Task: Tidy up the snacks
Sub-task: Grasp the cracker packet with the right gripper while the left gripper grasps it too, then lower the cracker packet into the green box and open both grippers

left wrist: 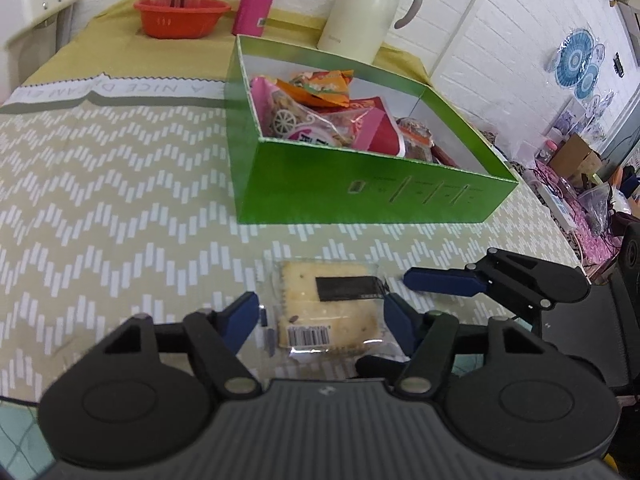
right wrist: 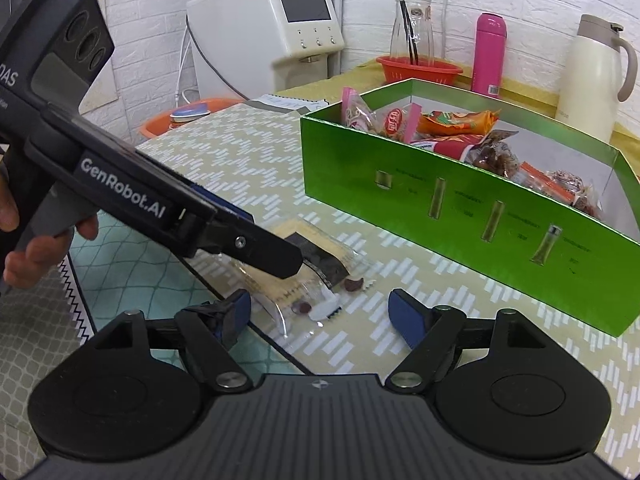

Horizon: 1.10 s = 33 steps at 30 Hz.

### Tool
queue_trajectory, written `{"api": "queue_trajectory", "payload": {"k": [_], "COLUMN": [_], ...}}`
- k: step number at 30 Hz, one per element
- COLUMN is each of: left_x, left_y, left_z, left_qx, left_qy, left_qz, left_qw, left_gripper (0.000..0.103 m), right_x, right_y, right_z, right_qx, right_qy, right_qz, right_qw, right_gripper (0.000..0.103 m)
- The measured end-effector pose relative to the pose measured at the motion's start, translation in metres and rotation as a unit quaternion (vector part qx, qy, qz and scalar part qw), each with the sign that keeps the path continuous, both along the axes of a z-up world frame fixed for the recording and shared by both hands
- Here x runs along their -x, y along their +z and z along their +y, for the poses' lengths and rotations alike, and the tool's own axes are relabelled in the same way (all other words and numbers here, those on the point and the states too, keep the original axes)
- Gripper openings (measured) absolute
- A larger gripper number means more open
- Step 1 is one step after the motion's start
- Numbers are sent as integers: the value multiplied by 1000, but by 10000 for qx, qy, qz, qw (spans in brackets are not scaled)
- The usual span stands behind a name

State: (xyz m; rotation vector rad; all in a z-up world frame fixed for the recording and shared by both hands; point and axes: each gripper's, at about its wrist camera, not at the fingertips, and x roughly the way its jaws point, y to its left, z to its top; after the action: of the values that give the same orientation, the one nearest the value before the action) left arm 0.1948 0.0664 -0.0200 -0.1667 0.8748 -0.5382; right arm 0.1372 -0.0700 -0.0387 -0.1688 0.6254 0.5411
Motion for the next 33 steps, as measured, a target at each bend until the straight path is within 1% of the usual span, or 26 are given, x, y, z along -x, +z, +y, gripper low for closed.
{"api": "queue_trajectory", "payload": {"k": [3, 4, 5, 7, 8, 10, 14, 18, 21, 24, 27, 29, 33], "left_x": [2, 3, 5, 9, 10, 14, 24, 36, 42, 41, 30, 19, -9], "left_y": [0, 0, 1, 0, 0, 1, 7, 22, 42, 64, 84, 93, 97], "left_z": [-3, -6, -8, -11, -11, -13, -15, -17, -20, -26, -39, -50, -71], "left_qx": [-65, -148, -253, -308, -219, -184, -148, -53, 23, 152, 246, 297, 444], "left_qy": [66, 108, 161, 248, 235, 301, 379, 343, 301, 248, 153, 97, -20], "left_qz": [-36, -84, -145, -215, -197, -203, -314, -473, -715, -965, -1198, -1282, -1307], "left_qw": [10000, 9998, 9994, 9990, 9993, 9992, 9987, 9983, 9970, 9949, 9924, 9913, 9904], "left_gripper": [64, 58, 52, 47, 38, 37, 24, 23, 23, 23, 23, 23, 23], "right_x": [-3, -3, -3, 0, 1, 4, 12, 23, 31, 34, 30, 24, 6], "right_y": [0, 0, 0, 1, 2, 2, 5, 15, 33, 52, 70, 79, 87], "right_z": [5, 6, 8, 10, 11, 12, 10, 4, -1, -10, -23, -34, -55], "right_qx": [-24, -52, -47, -54, -38, 5, -29, -127, -127, -169, -243, -240, -262], "right_qy": [15, 36, 51, 101, 91, 91, 61, 33, 12, -51, -196, -324, -557], "right_qz": [-43, -61, -79, -77, -86, -118, -116, -216, -452, -745, -988, -1131, -1216], "right_qw": [10000, 10000, 9999, 9999, 9999, 9999, 9999, 9997, 9989, 9971, 9946, 9928, 9907], "right_gripper": [103, 103, 100, 82, 80, 75, 72, 72, 72, 72, 72, 72, 72]}}
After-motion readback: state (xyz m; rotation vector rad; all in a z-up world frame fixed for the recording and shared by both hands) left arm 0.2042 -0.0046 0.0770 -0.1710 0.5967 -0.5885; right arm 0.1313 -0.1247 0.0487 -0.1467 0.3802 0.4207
